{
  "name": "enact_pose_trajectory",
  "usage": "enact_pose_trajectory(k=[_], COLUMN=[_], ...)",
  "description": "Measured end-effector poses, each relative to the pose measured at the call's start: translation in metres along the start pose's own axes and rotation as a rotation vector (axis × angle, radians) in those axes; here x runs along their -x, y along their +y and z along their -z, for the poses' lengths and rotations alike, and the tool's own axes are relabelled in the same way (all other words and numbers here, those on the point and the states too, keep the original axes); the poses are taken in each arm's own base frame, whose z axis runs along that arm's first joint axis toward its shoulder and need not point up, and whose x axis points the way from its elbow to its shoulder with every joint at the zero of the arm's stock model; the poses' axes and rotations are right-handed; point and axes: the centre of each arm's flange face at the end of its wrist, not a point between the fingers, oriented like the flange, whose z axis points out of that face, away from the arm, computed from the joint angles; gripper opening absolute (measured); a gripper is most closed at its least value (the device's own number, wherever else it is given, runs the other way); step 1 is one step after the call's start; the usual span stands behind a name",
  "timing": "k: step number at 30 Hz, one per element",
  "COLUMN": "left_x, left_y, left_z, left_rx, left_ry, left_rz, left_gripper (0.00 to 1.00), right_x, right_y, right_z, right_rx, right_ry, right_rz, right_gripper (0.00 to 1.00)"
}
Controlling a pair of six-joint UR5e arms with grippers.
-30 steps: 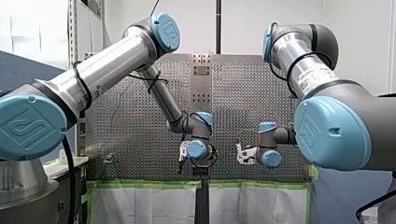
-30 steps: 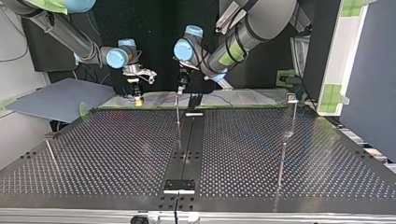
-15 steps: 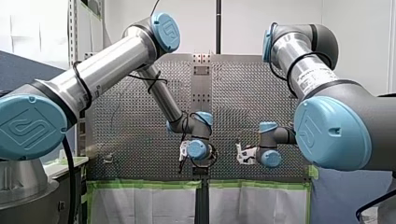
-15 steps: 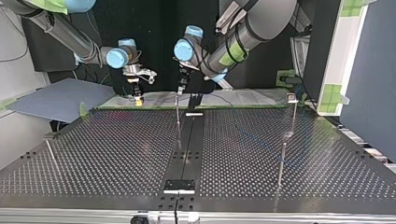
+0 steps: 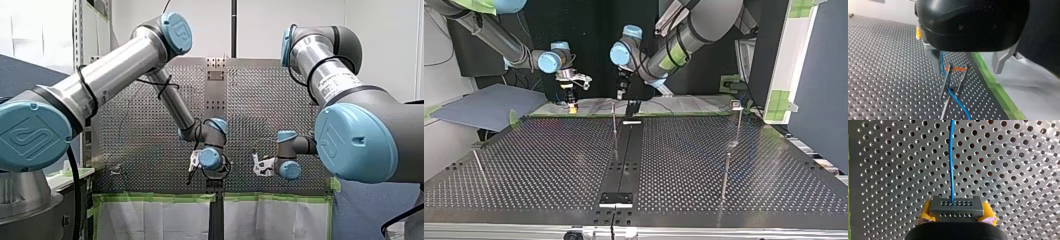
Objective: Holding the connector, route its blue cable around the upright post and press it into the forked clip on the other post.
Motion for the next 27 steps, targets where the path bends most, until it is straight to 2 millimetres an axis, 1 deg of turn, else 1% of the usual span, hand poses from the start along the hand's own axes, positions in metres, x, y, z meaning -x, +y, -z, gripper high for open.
enact_pose_trajectory(k=[6, 15, 21, 27], left_x=[0.014, 0.033, 0.04, 0.042], left_y=[0.004, 0.02, 0.03, 0.039], left_z=[0.017, 0.039, 0.06, 0.088], left_rx=[-0.005, 0.008, 0.012, 0.007], left_ry=[-0.022, -0.062, -0.048, 0.001], left_rz=[0.002, 0.044, 0.087, 0.078], left_gripper=[1.0, 1.0, 1.0, 1.0], right_x=[0.0, 0.001, 0.002, 0.002], right_y=[0.0, 0.002, 0.002, 0.002], right_z=[0.0, 0.0, 0.001, 0.001], right_rx=[0.001, 0.004, 0.004, 0.002], right_ry=[0.001, -0.002, -0.014, -0.014], right_rz=[0.0, -0.004, -0.007, -0.008], right_gripper=[0.07, 0.07, 0.07, 0.07])
